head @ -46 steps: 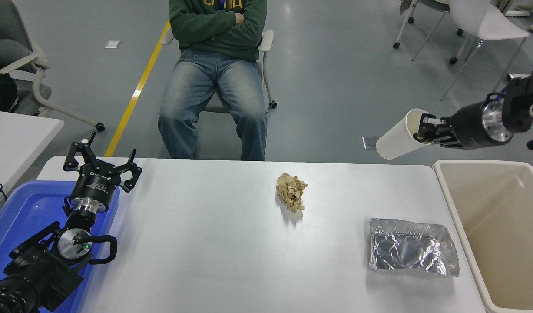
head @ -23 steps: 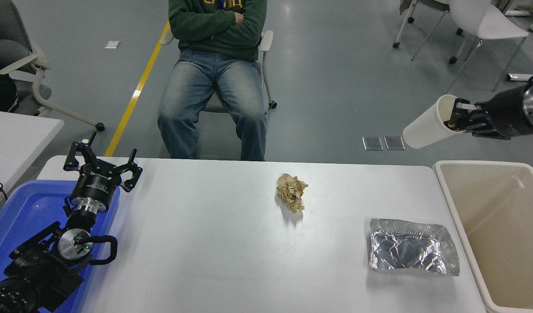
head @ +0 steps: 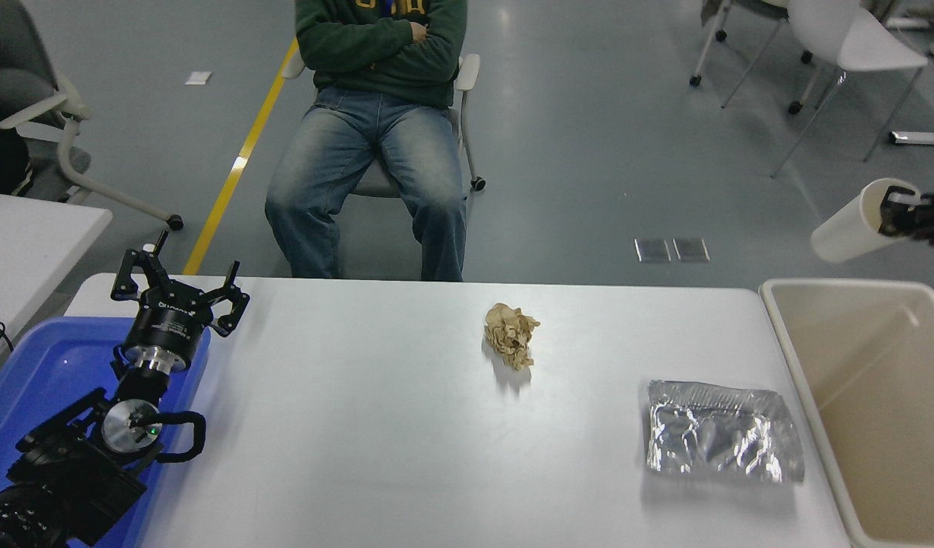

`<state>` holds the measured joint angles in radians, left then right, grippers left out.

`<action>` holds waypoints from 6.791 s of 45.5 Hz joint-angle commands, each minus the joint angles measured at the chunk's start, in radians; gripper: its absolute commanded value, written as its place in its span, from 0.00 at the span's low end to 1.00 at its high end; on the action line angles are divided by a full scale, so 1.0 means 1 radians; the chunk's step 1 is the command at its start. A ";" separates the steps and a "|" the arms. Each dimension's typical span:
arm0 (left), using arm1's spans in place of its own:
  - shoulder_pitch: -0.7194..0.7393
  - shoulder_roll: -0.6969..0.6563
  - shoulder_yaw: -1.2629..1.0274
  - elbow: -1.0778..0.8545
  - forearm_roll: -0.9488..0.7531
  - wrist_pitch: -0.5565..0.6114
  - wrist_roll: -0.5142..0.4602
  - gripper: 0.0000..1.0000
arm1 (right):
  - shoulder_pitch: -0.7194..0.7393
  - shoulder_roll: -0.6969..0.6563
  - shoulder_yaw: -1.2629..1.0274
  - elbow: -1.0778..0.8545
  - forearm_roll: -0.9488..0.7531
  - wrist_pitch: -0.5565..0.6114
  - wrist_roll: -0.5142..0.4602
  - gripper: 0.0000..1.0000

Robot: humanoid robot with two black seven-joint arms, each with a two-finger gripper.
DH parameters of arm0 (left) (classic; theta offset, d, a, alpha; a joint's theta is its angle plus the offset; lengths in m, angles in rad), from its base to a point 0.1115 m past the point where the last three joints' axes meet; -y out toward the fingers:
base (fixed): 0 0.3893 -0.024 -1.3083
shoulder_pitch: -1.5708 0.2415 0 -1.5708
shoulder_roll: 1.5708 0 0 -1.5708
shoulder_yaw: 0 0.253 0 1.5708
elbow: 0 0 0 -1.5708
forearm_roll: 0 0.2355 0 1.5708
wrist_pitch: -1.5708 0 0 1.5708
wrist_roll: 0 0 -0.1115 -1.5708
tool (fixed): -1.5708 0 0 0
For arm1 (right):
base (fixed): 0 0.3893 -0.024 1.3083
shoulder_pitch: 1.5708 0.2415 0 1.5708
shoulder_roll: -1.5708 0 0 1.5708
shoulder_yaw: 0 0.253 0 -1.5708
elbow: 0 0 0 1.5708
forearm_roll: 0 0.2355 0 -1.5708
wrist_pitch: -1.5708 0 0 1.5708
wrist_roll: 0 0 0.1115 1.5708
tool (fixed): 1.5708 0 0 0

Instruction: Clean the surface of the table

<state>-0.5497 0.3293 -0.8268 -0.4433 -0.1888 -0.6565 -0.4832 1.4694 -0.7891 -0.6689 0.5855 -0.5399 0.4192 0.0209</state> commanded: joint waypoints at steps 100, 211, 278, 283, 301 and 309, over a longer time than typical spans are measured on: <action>-0.001 0.001 0.000 0.002 0.000 0.000 0.000 1.00 | -0.667 0.335 0.514 -0.389 0.313 -0.743 -0.007 1.00; -0.001 0.001 0.000 0.002 0.000 0.000 0.000 1.00 | -0.893 0.527 1.332 0.439 0.741 -0.465 0.341 1.00; -0.001 0.001 0.000 0.000 0.000 0.000 0.000 1.00 | -0.808 -0.051 1.125 0.543 0.475 -0.433 0.264 1.00; 0.000 0.001 0.000 0.000 0.000 0.000 0.000 1.00 | -0.753 -0.131 1.010 0.583 0.417 -0.432 0.275 1.00; 0.000 0.001 0.000 0.000 0.000 0.000 0.000 1.00 | -0.732 -0.317 0.885 0.726 -0.199 -0.412 0.275 1.00; -0.001 0.001 0.000 0.000 0.000 0.000 0.000 1.00 | -0.698 -0.314 0.804 0.732 -0.284 -0.352 0.278 1.00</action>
<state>-0.5503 0.3298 -0.8268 -0.4432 -0.1886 -0.6566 -0.4832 0.7357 -1.0637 0.2343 1.2834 -0.6466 0.0191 0.2968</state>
